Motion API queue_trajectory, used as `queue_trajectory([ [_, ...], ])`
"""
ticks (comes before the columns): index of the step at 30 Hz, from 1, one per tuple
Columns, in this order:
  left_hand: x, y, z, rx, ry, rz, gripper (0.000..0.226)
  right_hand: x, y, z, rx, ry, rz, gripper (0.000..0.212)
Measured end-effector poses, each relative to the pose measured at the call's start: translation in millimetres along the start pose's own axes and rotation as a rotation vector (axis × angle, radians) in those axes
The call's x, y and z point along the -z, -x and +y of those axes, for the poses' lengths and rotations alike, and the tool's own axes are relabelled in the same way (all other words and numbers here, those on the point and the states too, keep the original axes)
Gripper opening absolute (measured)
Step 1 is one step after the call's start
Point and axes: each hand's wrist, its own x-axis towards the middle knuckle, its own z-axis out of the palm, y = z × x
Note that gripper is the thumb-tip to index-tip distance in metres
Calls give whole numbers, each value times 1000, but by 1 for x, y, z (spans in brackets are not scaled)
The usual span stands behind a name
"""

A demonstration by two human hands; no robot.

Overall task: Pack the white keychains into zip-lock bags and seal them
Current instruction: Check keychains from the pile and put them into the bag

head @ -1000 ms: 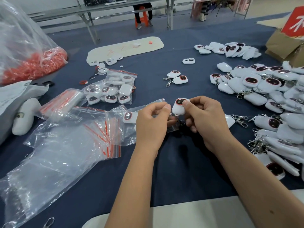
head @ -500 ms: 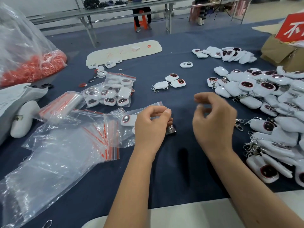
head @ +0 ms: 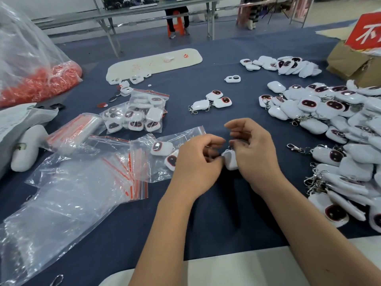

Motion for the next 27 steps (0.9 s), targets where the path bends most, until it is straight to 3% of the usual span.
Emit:
queue_trajectory([
  [5, -4, 1, -3, -140, -282, -183, 53, -1, -7, -1, -206, -513, 34, 51],
  [7, -5, 0, -4, -159, -298, -148, 45, 1, -8, -2, -231, -642, 40, 45],
  [9, -5, -2, -2, -198, -317, -80, 21, 3, -8, -5, -227, -692, 55, 38],
  [11, -6, -2, -3, -195, -258, 11, 22, 5, -7, -6, -211, -669, 55, 32],
  [15, -3, -4, -1, -7, 157, 188, 15, 4, -6, -6, -130, -434, -84, 22],
  [20, 0, -7, -5, 129, 411, 283, 16, 2, -3, -2, -31, -302, -201, 13],
  [27, 5, -7, -3, 196, 483, 299, 14, 1, -2, -1, -29, -359, -256, 23],
])
